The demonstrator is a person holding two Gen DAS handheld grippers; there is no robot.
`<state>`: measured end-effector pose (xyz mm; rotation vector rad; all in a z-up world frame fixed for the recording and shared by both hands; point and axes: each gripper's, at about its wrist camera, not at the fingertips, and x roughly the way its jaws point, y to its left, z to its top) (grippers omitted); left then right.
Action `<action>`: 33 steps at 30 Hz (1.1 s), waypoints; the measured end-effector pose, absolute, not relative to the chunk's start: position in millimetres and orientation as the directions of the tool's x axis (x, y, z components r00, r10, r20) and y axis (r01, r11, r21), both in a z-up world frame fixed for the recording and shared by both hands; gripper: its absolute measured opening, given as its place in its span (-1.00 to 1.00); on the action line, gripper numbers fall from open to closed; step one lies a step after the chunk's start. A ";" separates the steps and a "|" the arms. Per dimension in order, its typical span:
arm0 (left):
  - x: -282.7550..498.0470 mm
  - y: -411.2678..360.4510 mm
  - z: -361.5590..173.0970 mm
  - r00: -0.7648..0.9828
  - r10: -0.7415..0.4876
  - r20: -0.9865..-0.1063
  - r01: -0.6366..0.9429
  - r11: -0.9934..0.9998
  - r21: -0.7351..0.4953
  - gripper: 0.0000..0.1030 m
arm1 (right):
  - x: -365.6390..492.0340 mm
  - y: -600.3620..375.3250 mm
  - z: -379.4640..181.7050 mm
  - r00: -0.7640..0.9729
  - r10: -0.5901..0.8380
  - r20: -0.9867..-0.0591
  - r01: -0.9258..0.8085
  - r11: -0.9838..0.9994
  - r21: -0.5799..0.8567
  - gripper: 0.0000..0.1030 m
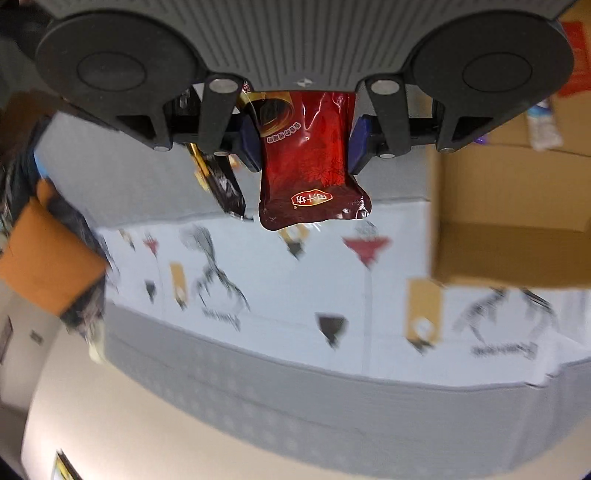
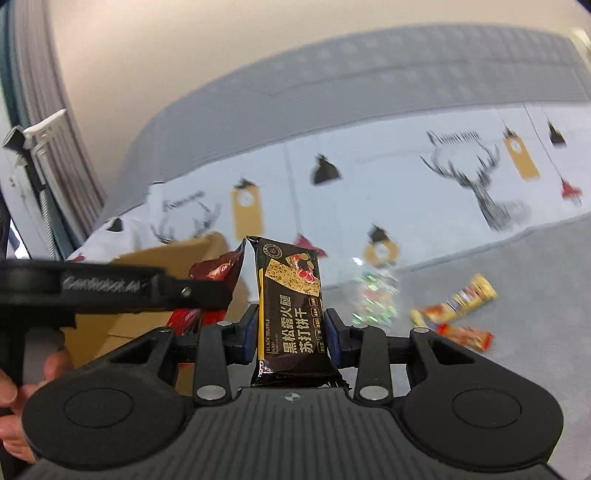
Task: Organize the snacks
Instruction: 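Carry the pouch and biscuit bar over the box and open both tools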
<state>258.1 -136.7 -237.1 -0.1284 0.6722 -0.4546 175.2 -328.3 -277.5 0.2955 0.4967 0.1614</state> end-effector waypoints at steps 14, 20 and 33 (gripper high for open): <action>256.2 -4.5 -174.0 0.843 -0.362 -0.398 0.217 0.906 -0.364 0.06 | 196.8 -201.8 -185.9 0.878 0.324 -0.351 -0.257 0.940 0.226 -0.27; 257.4 38.0 -174.6 0.856 -0.332 -0.396 0.165 0.902 -0.398 0.06 | 209.5 -159.5 -171.9 0.863 0.371 -0.342 -0.312 0.925 0.217 -0.27; 275.8 87.3 -250.5 0.795 -0.192 -0.575 -0.007 0.946 -0.325 0.06 | 237.0 -92.9 -233.8 0.746 0.379 -0.548 -0.352 0.922 0.160 -0.26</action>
